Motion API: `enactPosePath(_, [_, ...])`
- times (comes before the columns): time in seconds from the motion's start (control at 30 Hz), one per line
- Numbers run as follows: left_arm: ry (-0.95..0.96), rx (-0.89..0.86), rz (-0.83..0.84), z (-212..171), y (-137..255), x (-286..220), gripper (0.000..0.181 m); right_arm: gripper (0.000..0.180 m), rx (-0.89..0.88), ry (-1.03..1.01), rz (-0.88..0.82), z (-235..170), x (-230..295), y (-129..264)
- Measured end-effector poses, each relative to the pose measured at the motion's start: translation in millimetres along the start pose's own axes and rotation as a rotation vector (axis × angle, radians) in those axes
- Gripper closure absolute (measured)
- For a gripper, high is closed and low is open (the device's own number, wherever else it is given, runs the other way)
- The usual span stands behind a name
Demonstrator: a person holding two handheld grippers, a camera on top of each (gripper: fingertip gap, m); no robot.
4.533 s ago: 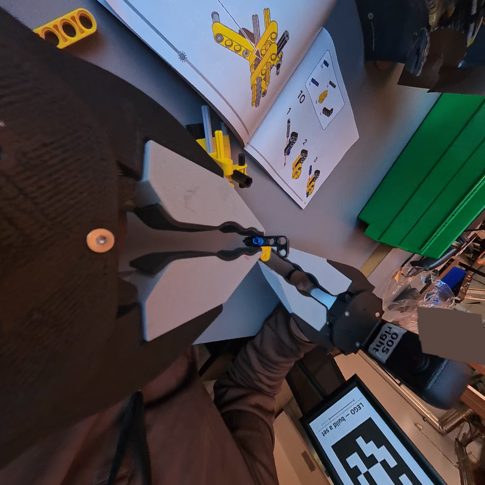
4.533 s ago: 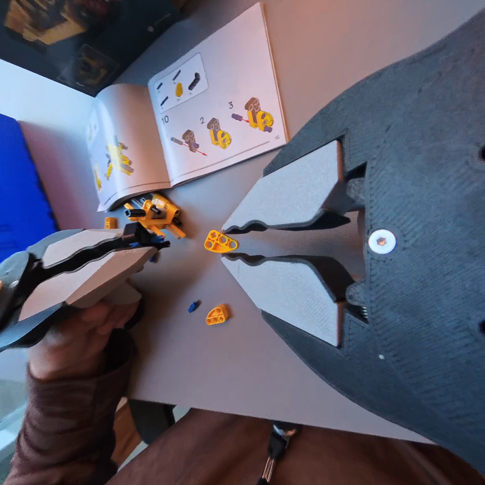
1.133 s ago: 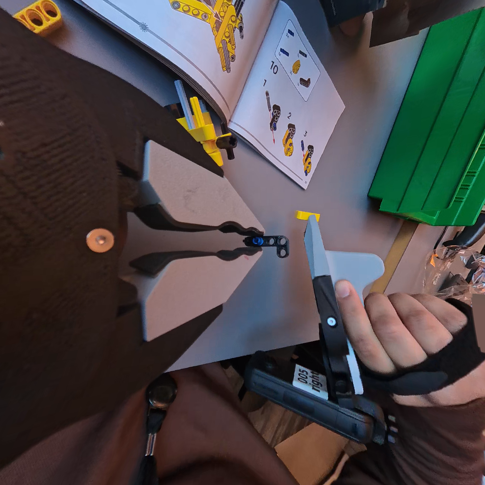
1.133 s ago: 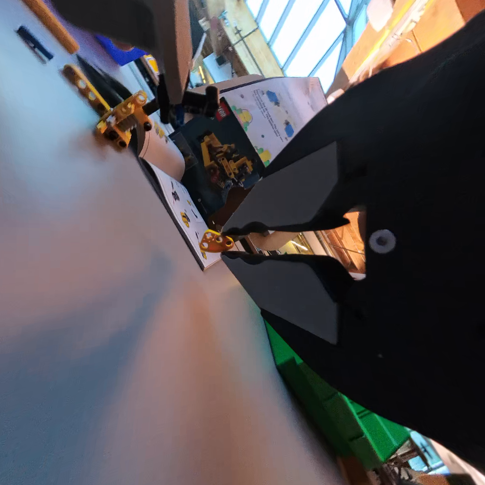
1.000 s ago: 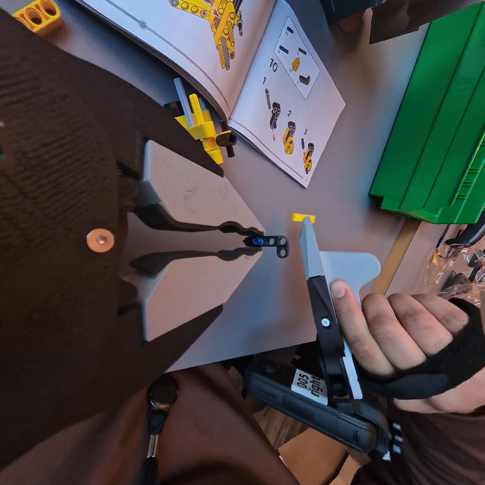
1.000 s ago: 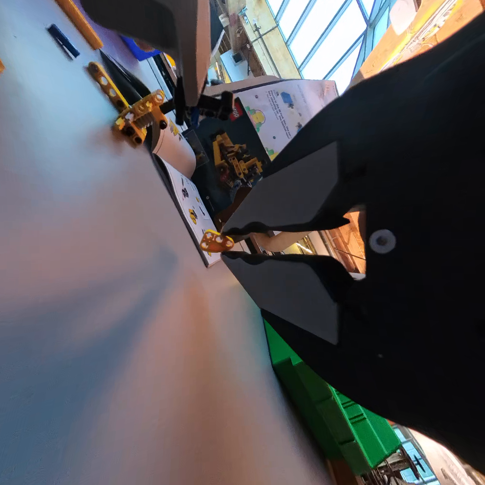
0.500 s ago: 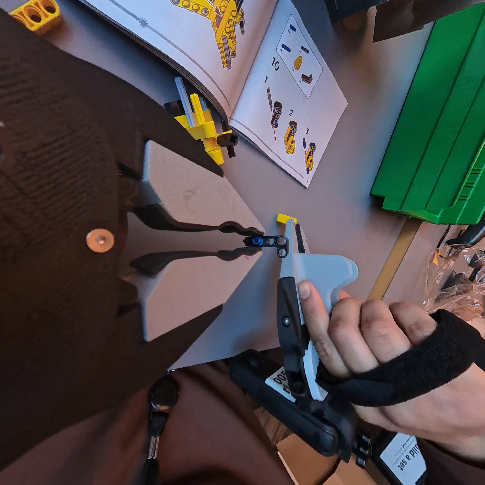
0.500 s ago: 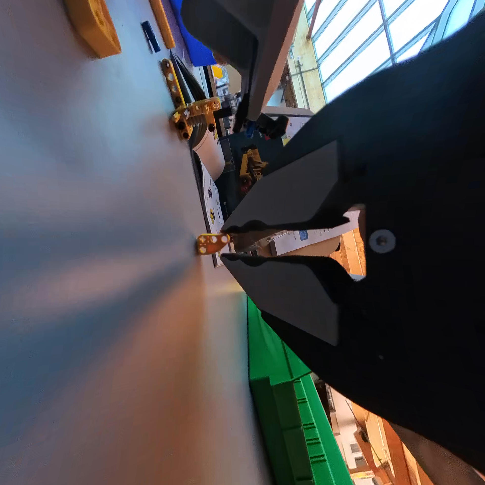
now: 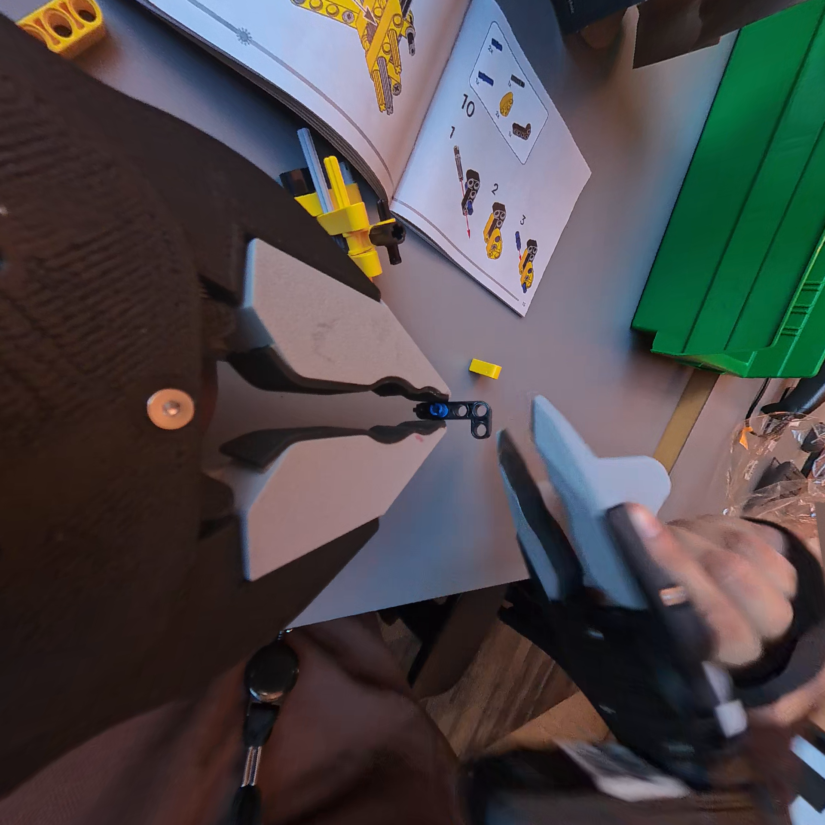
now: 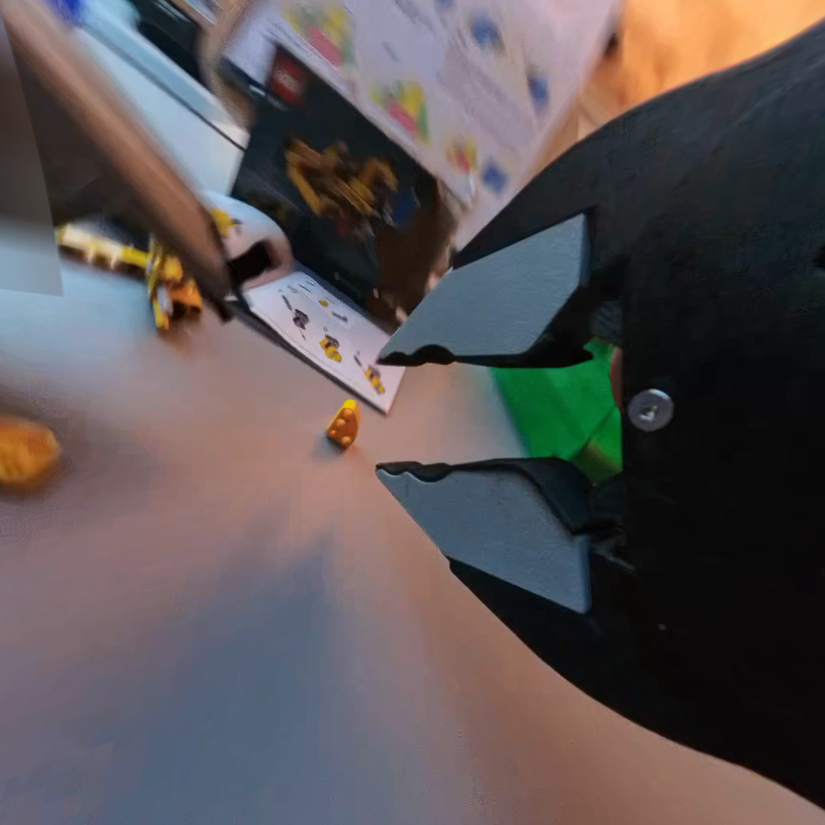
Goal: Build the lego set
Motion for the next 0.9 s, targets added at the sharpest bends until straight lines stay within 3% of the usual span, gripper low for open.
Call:
enactPosePath(0.03, [0.002,0.000,0.000,0,0,0,0.176,0.138,-0.075,-0.192,-0.008,-2,0,2])
enactPosePath(0.23, [0.035,-0.007,-0.004,1,0,4,0.176,0.129,-0.470,-1.068,-0.009,-28,2,-7])
enactPosePath(0.37, [0.053,-0.014,-0.008,1,1,5,0.176,0.140,-0.623,-1.317,0.036,-39,2,-10])
enactPosePath(0.47, [0.060,-0.015,0.001,1,1,6,0.176,0.139,-0.531,-1.491,-0.018,-46,9,-19])
enactPosePath(0.57, [0.055,-0.015,0.010,1,1,6,0.176,0.140,-0.506,-1.544,-0.049,-31,16,-23])
enactPosePath(0.7, [0.042,-0.011,0.009,1,0,5,0.176,0.142,-0.412,-1.465,-0.155,-19,12,-25])
enactPosePath(0.83, [0.043,-0.016,0.012,1,1,5,0.176,0.138,-0.315,-1.479,-0.081,-21,10,-44])
enactPosePath(0.9, [0.042,-0.017,0.012,2,1,5,0.176,0.148,-0.324,-1.486,-0.079,-22,7,-46])
Point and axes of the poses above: each gripper's, where its closed fingertips meet, y back along the fingers, z out of its top, x = y × z across the jaws, the point moved 6 cm from there along y, back along the fingers, and after that the axes turned 9 degrees about -x, right-handed, at the moved point
